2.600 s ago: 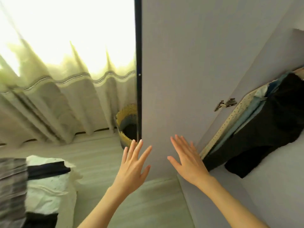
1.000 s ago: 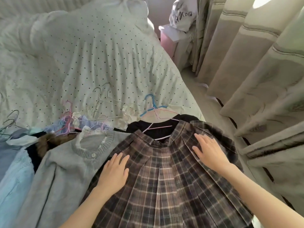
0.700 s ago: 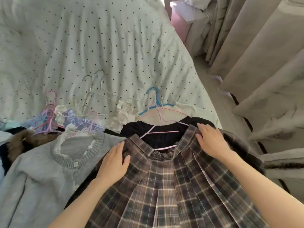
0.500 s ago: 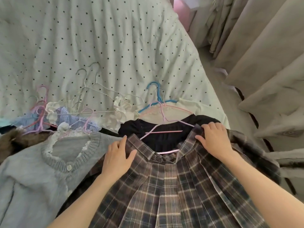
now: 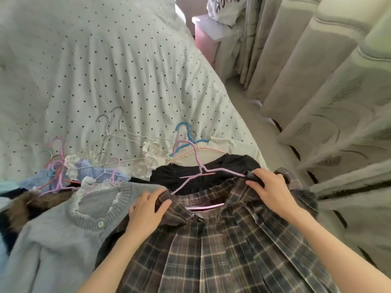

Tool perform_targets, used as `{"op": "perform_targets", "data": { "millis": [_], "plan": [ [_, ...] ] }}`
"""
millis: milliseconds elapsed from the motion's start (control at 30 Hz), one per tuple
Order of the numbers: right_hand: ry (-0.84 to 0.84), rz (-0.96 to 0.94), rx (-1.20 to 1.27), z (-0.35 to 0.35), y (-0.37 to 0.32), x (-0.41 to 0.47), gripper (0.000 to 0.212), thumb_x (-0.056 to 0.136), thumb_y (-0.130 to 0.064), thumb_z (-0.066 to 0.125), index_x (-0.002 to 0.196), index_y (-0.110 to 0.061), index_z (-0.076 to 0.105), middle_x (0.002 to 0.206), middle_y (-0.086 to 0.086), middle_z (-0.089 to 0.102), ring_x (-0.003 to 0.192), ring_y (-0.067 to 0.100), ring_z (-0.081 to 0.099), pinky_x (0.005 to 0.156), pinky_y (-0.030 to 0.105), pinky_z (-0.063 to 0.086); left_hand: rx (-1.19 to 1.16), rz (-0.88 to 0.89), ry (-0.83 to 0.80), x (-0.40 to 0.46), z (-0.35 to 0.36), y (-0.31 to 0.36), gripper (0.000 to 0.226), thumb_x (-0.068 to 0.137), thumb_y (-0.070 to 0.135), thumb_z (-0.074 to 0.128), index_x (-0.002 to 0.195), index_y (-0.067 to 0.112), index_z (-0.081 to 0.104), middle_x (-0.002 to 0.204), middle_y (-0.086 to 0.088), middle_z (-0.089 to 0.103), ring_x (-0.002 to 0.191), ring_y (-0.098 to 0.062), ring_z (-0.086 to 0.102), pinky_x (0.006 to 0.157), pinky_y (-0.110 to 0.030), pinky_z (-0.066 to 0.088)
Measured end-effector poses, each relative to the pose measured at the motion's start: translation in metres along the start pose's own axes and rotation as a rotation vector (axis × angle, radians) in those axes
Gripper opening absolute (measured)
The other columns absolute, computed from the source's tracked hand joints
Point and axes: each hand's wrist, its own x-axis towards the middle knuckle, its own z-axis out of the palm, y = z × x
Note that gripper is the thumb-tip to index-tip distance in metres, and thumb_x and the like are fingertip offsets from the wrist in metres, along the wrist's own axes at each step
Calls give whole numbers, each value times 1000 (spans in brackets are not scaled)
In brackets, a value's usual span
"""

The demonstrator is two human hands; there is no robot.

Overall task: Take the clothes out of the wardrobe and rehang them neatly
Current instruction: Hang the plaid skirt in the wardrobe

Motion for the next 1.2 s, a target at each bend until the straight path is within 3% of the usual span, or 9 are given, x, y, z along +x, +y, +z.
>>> {"op": "perform_targets", "data": {
  "millis": [100,267,333,567,667,767,900,1100,1200],
  "plan": [
    [85,67,61,-27,-18,-47,12,90,-24,58,98,-15,62,86,-10,55,79,12,53,80,43,45,60,100,-2,-25,-26,14,38,94,48,37,126,32,46,117,6,47,115,-14,44,106,-36,18],
    [288,185,8,-73,-54,-127,15,89,-23,60,100,-13,64,89,-4,61,86,20,57,80,41,44,-22,327,-89,-58,-67,48,26,90,47,47,107,30,56,101,12,57,100,-11,55,86,-25,44],
    [380,228,-30,-93,-70,-157,19,88,-22,62,103,-10,65,96,2,66,92,25,59,82,43,43,-27,392,-134,-72,-80,63,23,90,47,47,103,31,56,92,12,60,94,-11,58,77,-21,45],
    [689,439,-189,-170,-132,-296,20,85,-25,66,97,-10,67,82,3,67,80,27,59,75,44,43,-87,778,58,-141,-96,140,40,88,45,47,109,16,63,106,-2,65,98,-21,58,95,-35,42],
    [770,565,-251,-185,-150,-375,24,84,-32,67,97,-12,68,86,-1,68,84,21,58,79,37,39,-186,909,36,-186,-91,178,38,86,43,49,99,13,66,90,-4,67,78,-14,53,90,-37,45],
    [874,693,-294,-192,-168,-453,23,81,-33,70,93,-13,69,81,-7,65,81,19,56,77,32,36,-220,1113,26,-238,-84,216,29,84,42,50,82,16,64,71,2,60,66,-18,52,72,-33,40],
    [1023,839,-377,-202,-193,-552,28,81,-41,65,86,-14,69,72,-11,60,75,19,54,79,35,40,-255,1302,15,-308,-68,261,31,83,44,49,77,16,63,68,1,58,68,-26,48,71,-32,33],
    [876,1215,-283,-196,-238,-714,47,82,-55,56,64,-12,59,61,2,54,64,17,50,60,31,33,-244,1612,-98,-434,-13,307,21,81,31,61,76,11,66,60,-2,57,57,-24,53,70,-39,41],
    [976,1325,-115,-176,-260,-781,49,83,-49,61,54,-12,46,51,-2,44,56,16,42,55,27,29,-250,1685,-226,-501,24,314,12,80,23,68,76,12,67,58,2,53,57,-21,49,71,-43,43]
  ]
}}
